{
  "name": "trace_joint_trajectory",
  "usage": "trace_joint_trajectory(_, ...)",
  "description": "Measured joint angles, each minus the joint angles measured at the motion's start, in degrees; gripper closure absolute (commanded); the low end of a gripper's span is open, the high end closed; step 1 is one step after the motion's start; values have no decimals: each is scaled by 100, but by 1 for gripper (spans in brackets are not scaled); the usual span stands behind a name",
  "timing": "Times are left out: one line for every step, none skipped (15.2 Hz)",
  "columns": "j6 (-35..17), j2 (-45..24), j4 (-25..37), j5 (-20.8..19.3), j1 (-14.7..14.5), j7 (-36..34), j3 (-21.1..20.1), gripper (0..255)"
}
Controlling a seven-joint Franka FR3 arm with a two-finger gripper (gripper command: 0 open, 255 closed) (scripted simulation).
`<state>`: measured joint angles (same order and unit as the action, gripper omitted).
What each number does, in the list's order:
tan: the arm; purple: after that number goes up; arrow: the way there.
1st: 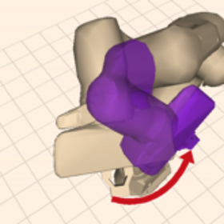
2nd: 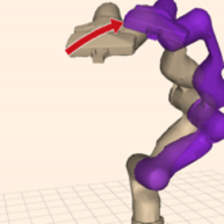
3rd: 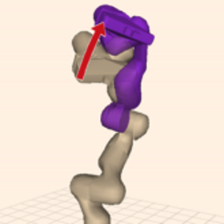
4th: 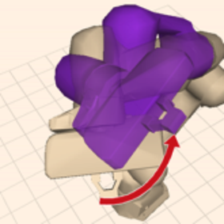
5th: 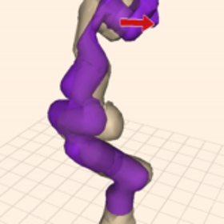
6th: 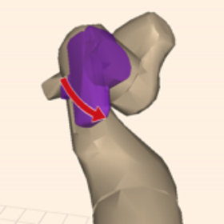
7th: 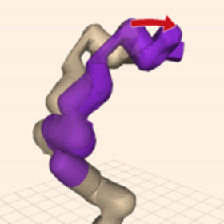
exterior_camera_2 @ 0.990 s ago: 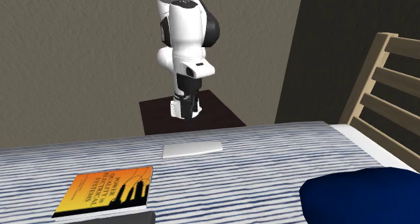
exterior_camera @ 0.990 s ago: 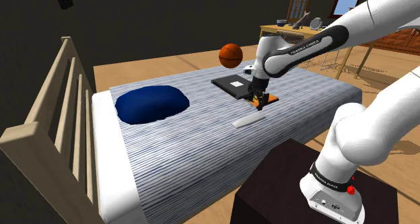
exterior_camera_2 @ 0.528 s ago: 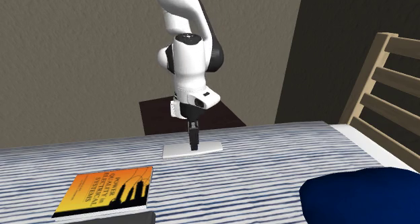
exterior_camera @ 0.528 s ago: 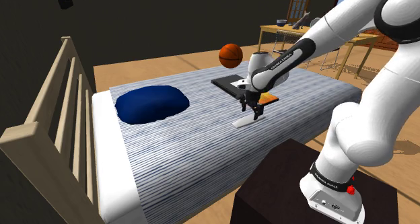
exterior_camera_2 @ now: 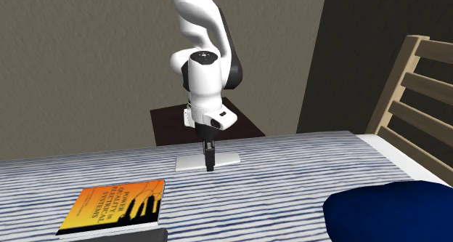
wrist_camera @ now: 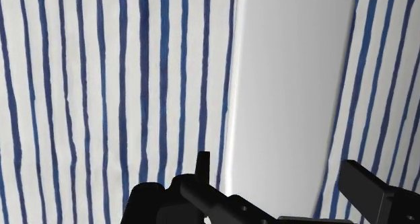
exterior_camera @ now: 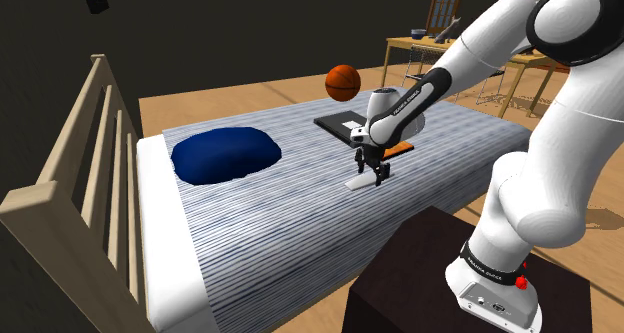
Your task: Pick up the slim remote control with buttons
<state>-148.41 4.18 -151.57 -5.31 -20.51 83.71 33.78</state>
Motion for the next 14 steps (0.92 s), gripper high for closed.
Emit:
trace_joint_trajectory(-11,-11,3,12,-1,11,3,255)
trace_joint_trajectory(-15,-18,4,19,-2,17,4,255)
trace_joint_trajectory(-16,-20,4,23,-3,21,5,255)
trace_joint_trajectory(-17,-21,4,25,-3,23,5,255)
trace_joint_trajectory(-17,-21,4,27,-3,25,5,255)
trace_joint_trajectory(-17,-21,5,28,-3,27,6,255)
trace_joint_trajectory(-17,-23,5,30,-4,28,6,255)
trace_joint_trajectory(-18,-23,5,31,-4,29,6,255)
trace_joint_trajectory(-18,-23,5,31,-4,29,6,255)
trace_joint_trajectory(-16,-18,4,24,-3,21,5,255)
trace_joint_trajectory(35,39,4,-30,9,-17,1,255)
trace_joint_trajectory(104,115,6,-98,23,-68,-9,255)
trace_joint_trajectory(173,167,28,-136,30,-100,-18,255)
trace_joint_trajectory(274,277,32,-223,52,-166,-35,255)
